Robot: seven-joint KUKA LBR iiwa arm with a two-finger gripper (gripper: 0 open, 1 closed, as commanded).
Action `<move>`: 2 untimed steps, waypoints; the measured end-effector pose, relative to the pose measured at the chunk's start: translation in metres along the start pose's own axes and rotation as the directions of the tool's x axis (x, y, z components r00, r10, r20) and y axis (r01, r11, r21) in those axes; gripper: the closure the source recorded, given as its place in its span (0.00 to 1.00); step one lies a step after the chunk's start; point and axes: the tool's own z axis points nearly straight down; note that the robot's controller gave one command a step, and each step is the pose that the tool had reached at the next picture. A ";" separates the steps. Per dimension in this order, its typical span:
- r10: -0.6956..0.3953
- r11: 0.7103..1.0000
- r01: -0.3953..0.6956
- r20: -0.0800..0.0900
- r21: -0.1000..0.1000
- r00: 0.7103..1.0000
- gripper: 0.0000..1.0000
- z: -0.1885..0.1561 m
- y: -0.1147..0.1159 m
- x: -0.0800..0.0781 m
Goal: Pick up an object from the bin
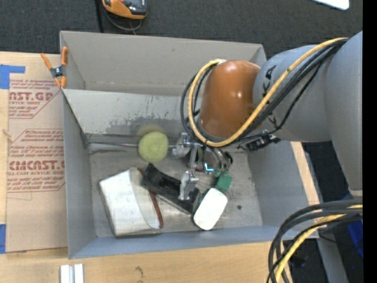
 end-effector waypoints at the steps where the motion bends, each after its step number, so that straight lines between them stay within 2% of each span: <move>1: 0.001 1.000 -0.001 0.007 -0.001 1.000 0.00 -0.004 0.000 -0.002; 2: 0.057 0.998 -0.057 0.016 -0.007 0.998 1.00 0.071 0.013 -0.001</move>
Offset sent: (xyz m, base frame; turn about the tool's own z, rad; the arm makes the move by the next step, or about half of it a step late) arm -0.0031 0.0097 -0.0768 0.0565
